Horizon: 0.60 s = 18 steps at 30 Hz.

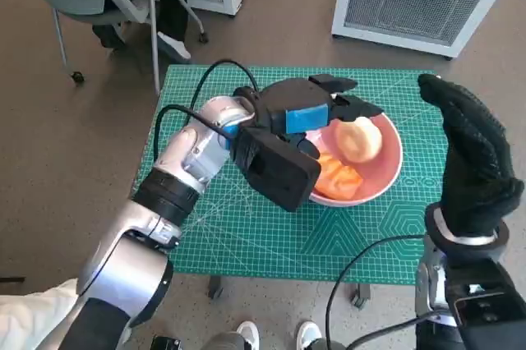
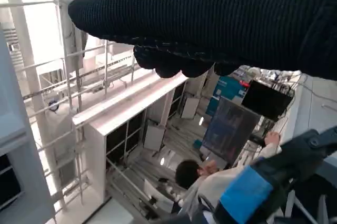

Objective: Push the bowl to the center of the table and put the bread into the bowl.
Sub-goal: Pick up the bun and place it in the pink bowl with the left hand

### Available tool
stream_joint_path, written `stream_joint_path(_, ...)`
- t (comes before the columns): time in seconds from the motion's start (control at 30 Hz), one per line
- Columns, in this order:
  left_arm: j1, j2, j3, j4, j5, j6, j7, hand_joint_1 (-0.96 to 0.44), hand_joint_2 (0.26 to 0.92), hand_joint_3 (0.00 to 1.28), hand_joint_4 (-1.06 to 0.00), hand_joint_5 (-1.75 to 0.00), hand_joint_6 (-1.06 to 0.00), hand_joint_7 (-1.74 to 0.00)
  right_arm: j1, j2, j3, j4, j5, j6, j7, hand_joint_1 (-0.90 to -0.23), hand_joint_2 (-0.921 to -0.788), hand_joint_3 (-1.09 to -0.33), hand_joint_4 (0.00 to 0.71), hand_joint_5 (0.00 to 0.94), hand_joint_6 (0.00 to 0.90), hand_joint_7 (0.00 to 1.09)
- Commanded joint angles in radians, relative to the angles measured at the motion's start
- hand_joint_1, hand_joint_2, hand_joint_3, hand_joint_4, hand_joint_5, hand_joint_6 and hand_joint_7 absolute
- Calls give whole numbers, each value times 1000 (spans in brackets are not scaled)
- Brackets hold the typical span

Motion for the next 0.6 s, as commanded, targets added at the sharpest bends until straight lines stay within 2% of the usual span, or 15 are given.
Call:
stream_joint_path(0.03,21,15,24,-6,-18,-48,37,-305,886,10,-3,1,-183,-1,20,-7,-9,-7,-26,18,-13,-407,-921,-488,469,3,179,632)
stream_joint_path(0.2,57,27,87,-3,-105,-117,36,-316,908,18,0,1,-141,0,15,-5,-13,-11,-41,22,-22,-411,-921,-487,469,3,181,628)
stream_joint_path(0.33,95,32,154,8,-195,-183,35,-354,918,72,1,1,-133,-1,11,-9,-16,-15,-46,27,-25,-413,-921,-487,469,3,182,625)
stream_joint_path(0.5,162,20,256,0,-332,-260,42,-397,921,166,-67,-30,-186,-29,7,-14,-21,-21,-49,29,-29,-409,-921,-487,468,2,184,623)
stream_joint_path(0.6,226,-7,326,-91,-461,-254,31,-379,921,193,-123,-55,-229,-53,-1,-19,-26,-26,-54,37,-32,-405,-921,-488,468,2,185,622)
